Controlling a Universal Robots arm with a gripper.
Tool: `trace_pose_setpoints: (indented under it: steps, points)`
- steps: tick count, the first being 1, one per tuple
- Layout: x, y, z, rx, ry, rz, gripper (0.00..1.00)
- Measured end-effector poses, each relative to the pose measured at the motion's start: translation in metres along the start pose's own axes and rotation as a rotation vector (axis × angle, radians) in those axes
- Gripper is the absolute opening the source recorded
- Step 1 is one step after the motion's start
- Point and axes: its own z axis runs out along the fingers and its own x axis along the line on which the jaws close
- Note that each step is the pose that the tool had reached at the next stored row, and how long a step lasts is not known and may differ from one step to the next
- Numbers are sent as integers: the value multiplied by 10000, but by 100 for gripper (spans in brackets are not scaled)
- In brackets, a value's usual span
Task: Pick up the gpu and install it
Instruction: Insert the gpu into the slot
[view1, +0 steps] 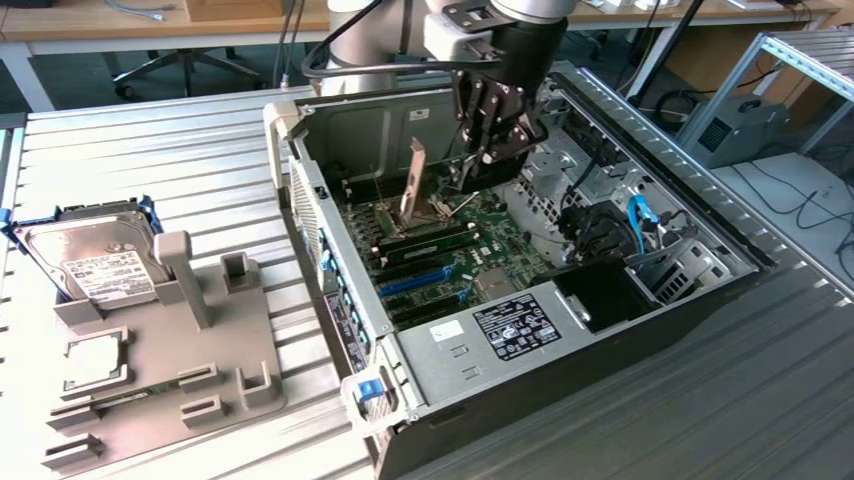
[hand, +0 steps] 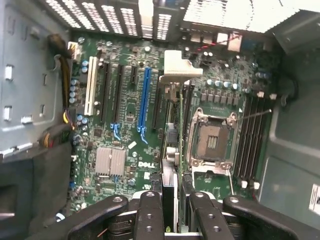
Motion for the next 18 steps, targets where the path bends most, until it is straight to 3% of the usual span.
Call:
trace_pose_setpoints:
  steps: [5, 7, 10, 18]
  points:
    - [0, 0, 4, 21, 11, 740, 26]
    - [2, 1, 4, 22, 11, 753, 26]
    - [90, 8, 1, 23, 12, 751, 26]
    - [144, 14, 0, 23, 16, 752, 26]
